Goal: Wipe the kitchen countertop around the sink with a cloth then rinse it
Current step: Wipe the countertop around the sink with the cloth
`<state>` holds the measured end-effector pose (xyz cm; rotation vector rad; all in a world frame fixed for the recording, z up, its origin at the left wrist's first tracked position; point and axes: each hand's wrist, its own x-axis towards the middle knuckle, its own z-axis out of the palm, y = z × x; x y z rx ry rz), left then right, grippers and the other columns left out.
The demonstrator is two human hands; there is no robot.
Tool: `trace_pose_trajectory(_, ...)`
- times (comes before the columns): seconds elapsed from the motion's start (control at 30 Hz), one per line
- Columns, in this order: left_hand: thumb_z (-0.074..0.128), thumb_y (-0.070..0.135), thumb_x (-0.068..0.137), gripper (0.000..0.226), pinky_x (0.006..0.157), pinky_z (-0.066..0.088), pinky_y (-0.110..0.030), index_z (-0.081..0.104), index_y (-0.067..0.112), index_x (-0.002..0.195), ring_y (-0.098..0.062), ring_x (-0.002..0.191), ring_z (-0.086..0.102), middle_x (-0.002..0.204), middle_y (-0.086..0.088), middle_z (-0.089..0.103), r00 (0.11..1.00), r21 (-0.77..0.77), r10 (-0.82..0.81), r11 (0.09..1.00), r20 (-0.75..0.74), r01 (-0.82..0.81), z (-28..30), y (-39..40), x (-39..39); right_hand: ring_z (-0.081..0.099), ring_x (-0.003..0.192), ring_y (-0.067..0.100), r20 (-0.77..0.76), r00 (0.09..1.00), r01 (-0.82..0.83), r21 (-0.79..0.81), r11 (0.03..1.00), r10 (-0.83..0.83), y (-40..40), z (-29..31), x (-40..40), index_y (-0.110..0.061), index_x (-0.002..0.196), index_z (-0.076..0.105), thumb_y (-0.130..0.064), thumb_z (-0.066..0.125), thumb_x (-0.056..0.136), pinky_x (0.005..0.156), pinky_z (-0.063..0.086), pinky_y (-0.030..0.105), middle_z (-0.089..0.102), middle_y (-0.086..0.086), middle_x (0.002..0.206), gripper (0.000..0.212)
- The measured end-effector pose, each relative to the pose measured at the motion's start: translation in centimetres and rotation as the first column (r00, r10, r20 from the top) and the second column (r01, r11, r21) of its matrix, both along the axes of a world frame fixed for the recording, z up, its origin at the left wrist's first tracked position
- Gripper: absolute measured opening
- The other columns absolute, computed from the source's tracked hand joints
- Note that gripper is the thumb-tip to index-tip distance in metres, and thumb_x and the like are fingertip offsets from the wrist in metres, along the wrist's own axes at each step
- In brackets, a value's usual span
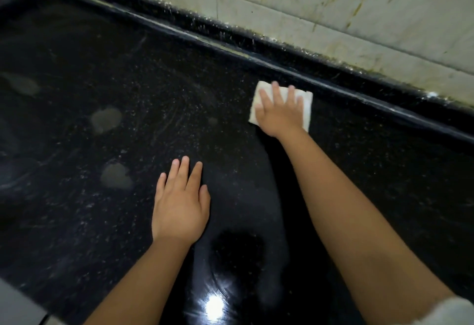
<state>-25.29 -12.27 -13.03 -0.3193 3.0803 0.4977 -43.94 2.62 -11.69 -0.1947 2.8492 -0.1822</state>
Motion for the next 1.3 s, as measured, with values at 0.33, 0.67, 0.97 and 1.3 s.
trace_pose_trajectory(0.33, 0.0, 0.047, 0.077, 0.079, 0.112, 0.0, -0.032, 0.034, 0.014, 0.14, -0.021, 0.142, 0.014, 0.151, -0.009, 0.024, 1.0, -0.011, 0.0, 1.0, -0.004, 0.0, -0.2, -0.2, 0.0, 0.005, 0.144, 0.031, -0.05, 0.931, -0.363, -0.015, 0.932, 0.362, 0.2, -0.8, 10.4, -0.034, 0.145, 0.021, -0.049, 0.007, 0.09, 0.116, -0.002, 0.041, 0.011, -0.002, 0.157, 0.059)
trace_pose_trajectory(0.67, 0.012, 0.041, 0.083, 0.069, 0.109, 0.013, -0.038, 0.046, 0.007, 0.132, -0.028, 0.136, 0.03, 0.143, -0.015, 0.038, 1.0, -0.037, -0.003, 0.999, -0.014, 0.003, -0.4, -0.1, -0.1, -0.01, 0.145, 0.023, -0.001, 0.996, -0.089, 0.05, 0.995, 0.09, 8.0, 0.3, 7.7, -0.041, 0.145, 0.009, -0.062, 0.006, 0.088, 0.115, -0.003, 0.046, -0.008, -0.008, 0.157, 0.061)
trace_pose_trajectory(0.97, 0.006, 0.045, 0.08, 0.075, 0.112, 0.011, -0.038, 0.042, 0.011, 0.135, -0.024, 0.139, 0.023, 0.147, -0.011, 0.033, 1.0, -0.039, -0.009, 0.999, -0.006, 0.009, -0.4, -0.2, -0.3, -0.015, 0.143, 0.028, -0.018, 0.986, -0.166, -0.032, 0.986, 0.166, -0.2, -0.4, 5.4, -0.036, 0.147, 0.006, -0.052, 0.017, 0.096, 0.113, -0.012, 0.048, -0.01, -0.005, 0.157, 0.054)
trace_pose_trajectory(1.3, 0.03, 0.025, 0.097, 0.048, 0.115, -0.002, -0.031, 0.023, 0.016, 0.144, -0.016, 0.143, 0.002, 0.155, -0.005, 0.012, 0.998, 0.0, 0.009, 1.0, 0.056, -0.009, 0.9, 0.4, -0.1, 0.048, 0.123, 0.035, 0.004, 0.914, -0.4, 0.185, 0.898, 0.407, 12.2, -0.2, 15.2, -0.031, 0.13, 0.039, -0.058, -0.005, 0.092, 0.103, 0.028, 0.051, 0.057, 0.001, 0.132, 0.064)
